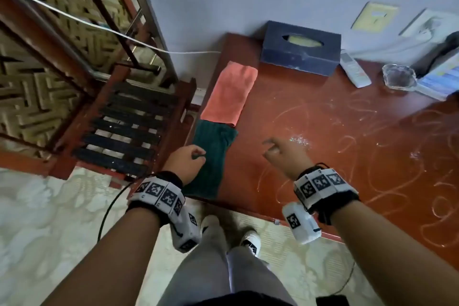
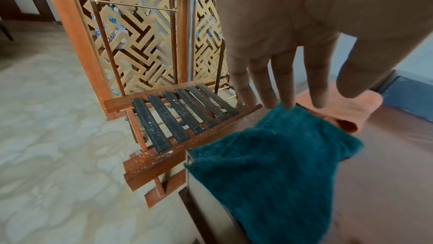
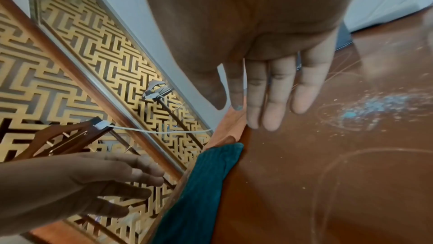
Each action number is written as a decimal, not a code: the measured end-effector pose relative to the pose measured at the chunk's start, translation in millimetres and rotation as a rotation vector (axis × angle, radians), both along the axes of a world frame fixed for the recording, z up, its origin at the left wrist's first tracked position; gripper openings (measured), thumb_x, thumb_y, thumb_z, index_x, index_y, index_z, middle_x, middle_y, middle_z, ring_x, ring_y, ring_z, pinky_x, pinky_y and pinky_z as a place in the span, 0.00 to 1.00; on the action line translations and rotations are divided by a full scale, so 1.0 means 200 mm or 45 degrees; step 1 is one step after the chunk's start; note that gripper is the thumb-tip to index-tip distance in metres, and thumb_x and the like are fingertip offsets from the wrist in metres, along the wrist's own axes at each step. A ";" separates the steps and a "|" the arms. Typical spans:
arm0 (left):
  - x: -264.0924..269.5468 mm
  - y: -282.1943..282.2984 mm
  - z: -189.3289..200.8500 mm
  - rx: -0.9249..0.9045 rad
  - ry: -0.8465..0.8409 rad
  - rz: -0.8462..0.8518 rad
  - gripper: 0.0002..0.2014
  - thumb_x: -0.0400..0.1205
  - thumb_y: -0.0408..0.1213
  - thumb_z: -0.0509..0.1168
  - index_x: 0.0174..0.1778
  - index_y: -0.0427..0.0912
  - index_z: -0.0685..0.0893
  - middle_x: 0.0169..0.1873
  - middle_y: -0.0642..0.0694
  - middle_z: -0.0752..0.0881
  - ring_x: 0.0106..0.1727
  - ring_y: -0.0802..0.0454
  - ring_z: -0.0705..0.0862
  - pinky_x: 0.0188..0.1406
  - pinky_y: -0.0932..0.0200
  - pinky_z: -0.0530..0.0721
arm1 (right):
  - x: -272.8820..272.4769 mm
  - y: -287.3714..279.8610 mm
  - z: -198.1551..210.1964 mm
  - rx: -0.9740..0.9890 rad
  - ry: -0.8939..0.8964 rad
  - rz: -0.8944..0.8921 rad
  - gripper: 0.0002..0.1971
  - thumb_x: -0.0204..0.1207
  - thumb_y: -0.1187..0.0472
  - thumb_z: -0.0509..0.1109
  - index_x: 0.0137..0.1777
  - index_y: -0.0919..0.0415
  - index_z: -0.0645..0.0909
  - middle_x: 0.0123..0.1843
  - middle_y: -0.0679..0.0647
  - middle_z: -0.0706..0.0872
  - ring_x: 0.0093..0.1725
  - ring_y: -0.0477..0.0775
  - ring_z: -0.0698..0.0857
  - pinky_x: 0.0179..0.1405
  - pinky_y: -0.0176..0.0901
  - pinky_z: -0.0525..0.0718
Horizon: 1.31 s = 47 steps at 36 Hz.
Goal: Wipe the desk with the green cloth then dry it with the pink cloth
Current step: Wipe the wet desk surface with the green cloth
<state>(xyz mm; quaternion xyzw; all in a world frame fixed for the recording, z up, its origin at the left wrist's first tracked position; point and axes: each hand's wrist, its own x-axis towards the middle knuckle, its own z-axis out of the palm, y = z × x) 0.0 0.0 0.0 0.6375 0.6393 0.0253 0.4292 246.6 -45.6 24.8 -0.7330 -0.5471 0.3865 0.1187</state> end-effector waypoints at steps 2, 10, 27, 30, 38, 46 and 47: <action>-0.03 0.02 -0.03 -0.012 0.047 0.006 0.11 0.83 0.38 0.64 0.61 0.44 0.82 0.62 0.44 0.83 0.62 0.46 0.80 0.62 0.52 0.78 | -0.04 0.06 -0.02 0.003 -0.043 0.028 0.16 0.79 0.57 0.65 0.66 0.51 0.80 0.51 0.48 0.86 0.52 0.51 0.85 0.46 0.39 0.77; -0.09 0.02 -0.16 -0.070 0.248 -0.020 0.16 0.80 0.39 0.67 0.63 0.47 0.76 0.61 0.42 0.77 0.60 0.43 0.79 0.59 0.54 0.77 | -0.28 0.32 -0.08 0.028 -0.106 0.230 0.18 0.80 0.64 0.60 0.69 0.58 0.79 0.64 0.58 0.85 0.61 0.58 0.83 0.55 0.40 0.76; -0.16 -0.01 -0.29 -0.046 0.035 0.101 0.19 0.76 0.27 0.68 0.56 0.49 0.68 0.41 0.48 0.76 0.42 0.47 0.78 0.41 0.52 0.77 | -0.60 0.64 -0.38 0.008 -0.404 1.039 0.43 0.69 0.83 0.61 0.80 0.46 0.65 0.84 0.48 0.59 0.77 0.58 0.67 0.68 0.51 0.75; -0.18 -0.01 -0.29 -0.053 -0.001 0.094 0.17 0.77 0.29 0.67 0.57 0.48 0.72 0.40 0.49 0.76 0.42 0.47 0.79 0.43 0.51 0.79 | -0.60 0.64 -0.40 0.024 -0.419 1.059 0.37 0.72 0.79 0.63 0.76 0.43 0.71 0.79 0.50 0.63 0.73 0.59 0.70 0.64 0.50 0.76; -0.21 0.02 -0.24 -0.061 -0.079 0.149 0.10 0.76 0.28 0.69 0.48 0.46 0.79 0.38 0.50 0.78 0.40 0.50 0.79 0.44 0.56 0.78 | -0.61 0.63 -0.43 -0.017 -0.366 0.928 0.25 0.78 0.69 0.64 0.72 0.47 0.73 0.67 0.59 0.66 0.64 0.65 0.72 0.60 0.46 0.71; -0.24 0.02 -0.20 0.002 -0.100 0.153 0.10 0.73 0.23 0.66 0.41 0.43 0.77 0.37 0.45 0.81 0.36 0.50 0.78 0.35 0.61 0.75 | -0.56 0.60 -0.37 0.086 -0.236 0.683 0.07 0.75 0.71 0.67 0.51 0.66 0.82 0.57 0.61 0.76 0.52 0.64 0.81 0.51 0.49 0.78; -0.25 0.03 -0.20 0.007 -0.093 0.136 0.09 0.73 0.23 0.66 0.41 0.42 0.77 0.38 0.43 0.82 0.36 0.49 0.79 0.35 0.60 0.75 | -0.54 0.60 -0.36 0.115 -0.239 0.664 0.06 0.75 0.70 0.68 0.50 0.66 0.83 0.58 0.59 0.76 0.52 0.63 0.81 0.52 0.48 0.79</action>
